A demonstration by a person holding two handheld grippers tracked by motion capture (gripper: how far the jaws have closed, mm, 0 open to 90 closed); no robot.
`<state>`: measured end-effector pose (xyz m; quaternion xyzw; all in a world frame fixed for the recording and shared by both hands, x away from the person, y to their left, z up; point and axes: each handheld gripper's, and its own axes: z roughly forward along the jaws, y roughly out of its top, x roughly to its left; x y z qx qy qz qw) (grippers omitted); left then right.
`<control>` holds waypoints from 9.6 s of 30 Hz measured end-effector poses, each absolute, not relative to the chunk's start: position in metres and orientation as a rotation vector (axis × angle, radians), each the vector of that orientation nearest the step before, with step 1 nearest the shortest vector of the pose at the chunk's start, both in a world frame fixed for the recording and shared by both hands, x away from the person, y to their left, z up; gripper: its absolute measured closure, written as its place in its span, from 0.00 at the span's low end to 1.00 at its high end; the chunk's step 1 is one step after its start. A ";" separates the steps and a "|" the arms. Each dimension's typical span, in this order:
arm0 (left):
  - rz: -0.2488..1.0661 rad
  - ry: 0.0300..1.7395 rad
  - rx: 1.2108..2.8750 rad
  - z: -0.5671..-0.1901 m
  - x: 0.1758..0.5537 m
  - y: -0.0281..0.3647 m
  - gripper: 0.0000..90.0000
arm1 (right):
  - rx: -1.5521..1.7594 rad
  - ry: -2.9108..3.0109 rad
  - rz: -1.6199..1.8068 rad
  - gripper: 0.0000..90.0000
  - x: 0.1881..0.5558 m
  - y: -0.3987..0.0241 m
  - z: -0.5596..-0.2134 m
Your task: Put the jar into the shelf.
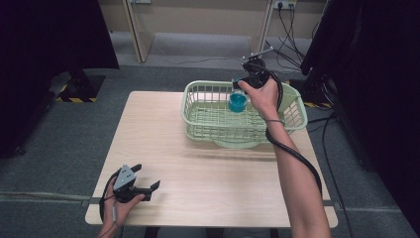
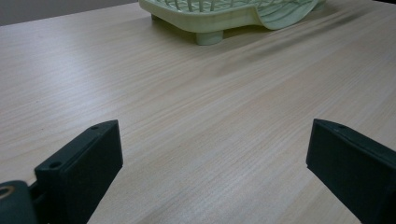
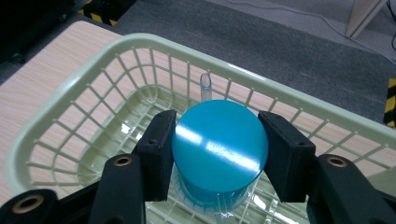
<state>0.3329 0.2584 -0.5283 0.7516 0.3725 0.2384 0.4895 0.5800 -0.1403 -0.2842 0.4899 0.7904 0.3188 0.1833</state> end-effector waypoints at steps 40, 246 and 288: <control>0.577 0.901 1.826 -0.528 0.333 0.259 0.04 | 1.572 2.277 0.691 0.54 0.617 -0.137 -0.372; 0.595 0.912 1.834 -0.528 0.332 0.256 0.04 | 1.549 2.193 1.018 0.08 0.385 -0.278 -0.422; 0.600 0.911 1.836 -0.528 0.332 0.256 0.04 | 1.689 2.097 1.000 0.07 0.361 -0.318 -0.461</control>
